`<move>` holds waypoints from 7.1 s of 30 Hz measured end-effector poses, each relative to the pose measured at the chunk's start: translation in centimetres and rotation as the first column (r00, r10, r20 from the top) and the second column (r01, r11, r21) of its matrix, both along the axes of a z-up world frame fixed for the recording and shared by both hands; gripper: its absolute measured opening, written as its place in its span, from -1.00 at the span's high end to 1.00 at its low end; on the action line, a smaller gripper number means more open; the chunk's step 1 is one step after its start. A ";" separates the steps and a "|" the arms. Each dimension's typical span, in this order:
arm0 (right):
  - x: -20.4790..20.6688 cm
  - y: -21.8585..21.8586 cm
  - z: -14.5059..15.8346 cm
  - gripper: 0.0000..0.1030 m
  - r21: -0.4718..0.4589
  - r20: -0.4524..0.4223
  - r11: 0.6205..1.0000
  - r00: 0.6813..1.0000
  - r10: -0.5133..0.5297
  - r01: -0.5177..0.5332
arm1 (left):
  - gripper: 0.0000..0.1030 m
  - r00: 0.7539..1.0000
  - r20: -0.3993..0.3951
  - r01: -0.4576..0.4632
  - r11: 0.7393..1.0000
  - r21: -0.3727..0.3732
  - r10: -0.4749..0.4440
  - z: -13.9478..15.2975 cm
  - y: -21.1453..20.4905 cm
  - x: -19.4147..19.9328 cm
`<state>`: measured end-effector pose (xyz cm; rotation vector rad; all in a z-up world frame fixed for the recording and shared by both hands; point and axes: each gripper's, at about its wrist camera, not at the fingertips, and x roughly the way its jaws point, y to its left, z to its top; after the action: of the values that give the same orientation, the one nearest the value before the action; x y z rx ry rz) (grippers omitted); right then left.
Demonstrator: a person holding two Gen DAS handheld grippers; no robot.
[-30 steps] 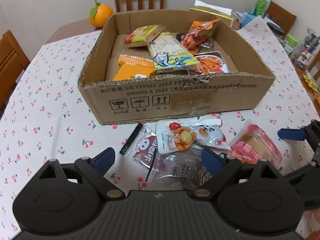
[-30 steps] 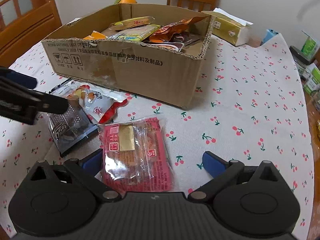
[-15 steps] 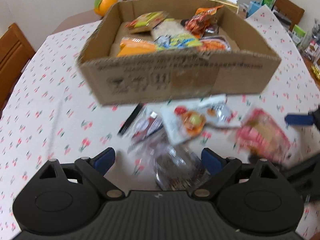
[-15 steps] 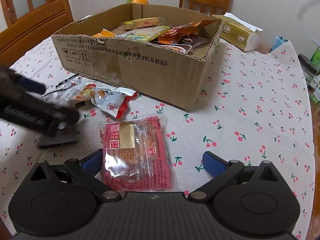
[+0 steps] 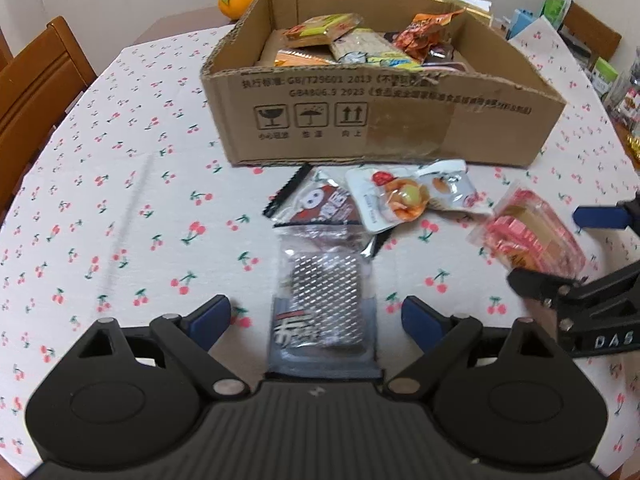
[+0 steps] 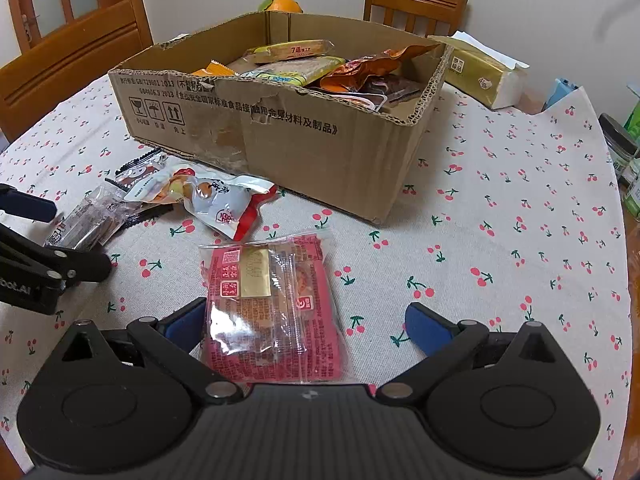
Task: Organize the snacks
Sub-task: 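Move the left gripper to the grey mesh-print packet while the right moves to the pink bread packet, then grasp the grey packet with the left gripper while the right grasps the pink packet, then drop the grey packet into the box with the left gripper while the right drops the pink packet, then move the right gripper over the white fish-ball packet while the left approaches the dark red packet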
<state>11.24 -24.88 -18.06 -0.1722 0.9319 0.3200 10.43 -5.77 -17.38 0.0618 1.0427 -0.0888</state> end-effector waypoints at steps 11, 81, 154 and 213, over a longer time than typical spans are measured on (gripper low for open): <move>-0.3 -0.2 0.1 -1.00 -0.002 -0.008 0.999 0.999 0.046 -0.046 | -0.25 0.999 0.048 -0.020 1.000 -0.020 0.021 0.4 -1.3 -0.3; 9.4 2.9 13.6 -0.26 0.025 0.159 0.999 0.986 -0.043 0.040 | 0.17 0.918 0.098 0.392 0.917 -0.076 -0.384 12.6 3.7 2.0; 5.7 9.7 1.4 -1.00 -0.001 -0.047 0.913 0.912 -0.407 0.407 | -0.75 0.979 0.169 0.100 0.989 0.110 -0.118 6.7 11.0 5.0; 1.1 1.3 0.8 -1.00 -0.039 -0.110 0.947 0.940 -0.323 0.320 | -0.76 0.997 0.069 0.019 0.997 0.076 -0.024 -0.2 1.3 5.3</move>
<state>12.33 -23.56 -17.31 -0.0181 1.0599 0.0168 15.75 -4.46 -17.61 0.1437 0.9758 -0.0665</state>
